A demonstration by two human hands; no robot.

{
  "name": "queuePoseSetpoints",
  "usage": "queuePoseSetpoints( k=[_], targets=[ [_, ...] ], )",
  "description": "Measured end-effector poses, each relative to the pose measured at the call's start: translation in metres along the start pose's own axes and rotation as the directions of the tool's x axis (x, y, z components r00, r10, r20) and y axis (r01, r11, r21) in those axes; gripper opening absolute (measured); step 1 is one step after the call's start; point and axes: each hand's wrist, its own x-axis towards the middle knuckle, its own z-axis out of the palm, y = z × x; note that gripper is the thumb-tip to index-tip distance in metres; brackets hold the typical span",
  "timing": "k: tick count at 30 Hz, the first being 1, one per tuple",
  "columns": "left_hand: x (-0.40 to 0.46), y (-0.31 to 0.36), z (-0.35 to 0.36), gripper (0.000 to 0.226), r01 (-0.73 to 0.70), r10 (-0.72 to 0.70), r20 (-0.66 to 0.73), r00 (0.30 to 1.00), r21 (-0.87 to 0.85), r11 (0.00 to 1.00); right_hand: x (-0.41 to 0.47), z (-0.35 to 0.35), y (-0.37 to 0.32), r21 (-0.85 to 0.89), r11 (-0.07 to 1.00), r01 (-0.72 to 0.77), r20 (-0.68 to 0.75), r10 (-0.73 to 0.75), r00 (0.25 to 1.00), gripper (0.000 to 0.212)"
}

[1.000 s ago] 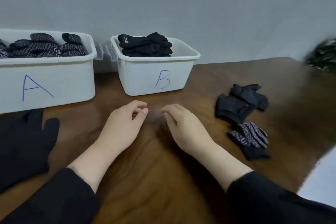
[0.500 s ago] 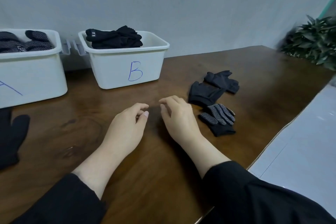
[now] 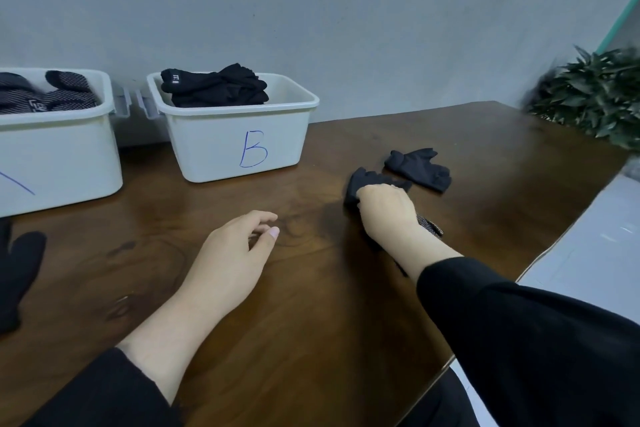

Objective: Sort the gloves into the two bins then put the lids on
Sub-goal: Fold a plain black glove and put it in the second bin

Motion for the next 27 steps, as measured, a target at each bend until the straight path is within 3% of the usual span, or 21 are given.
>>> queuePoseSetpoints(
  k=[4, 9, 15, 22, 27],
  targets=[
    [-0.001, -0.003, -0.007, 0.028, -0.031, 0.033, -0.05, 0.998, 0.045, 0.999, -0.008, 0.003, -0.049, 0.109, 0.984, 0.142, -0.08, -0.134, 0.988, 0.023],
    [-0.011, -0.013, -0.033, 0.026, -0.066, 0.096, -0.198, 0.976, 0.152, 0.986, -0.036, 0.02, -0.115, 0.366, 0.849, 0.381, -0.254, -0.303, 0.919, 0.031],
    [-0.035, -0.04, -0.073, 0.032, -0.04, 0.123, -0.2, 0.972, 0.376, 0.926, -0.057, 0.014, -0.164, 0.475, 0.762, 0.44, -0.228, -0.376, 0.898, 0.039],
    [-0.043, -0.06, -0.092, 0.037, 0.006, 0.043, -0.1, 0.994, 0.451, 0.892, -0.074, 0.012, -0.189, 0.561, 0.665, 0.494, -0.221, -0.454, 0.863, 0.04],
    [-0.041, -0.062, -0.082, 0.041, -0.04, 0.016, 0.05, 0.999, 0.529, 0.847, -0.072, 0.003, -0.177, 0.632, 0.594, 0.498, -0.385, -0.317, 0.867, 0.028]
  ],
)
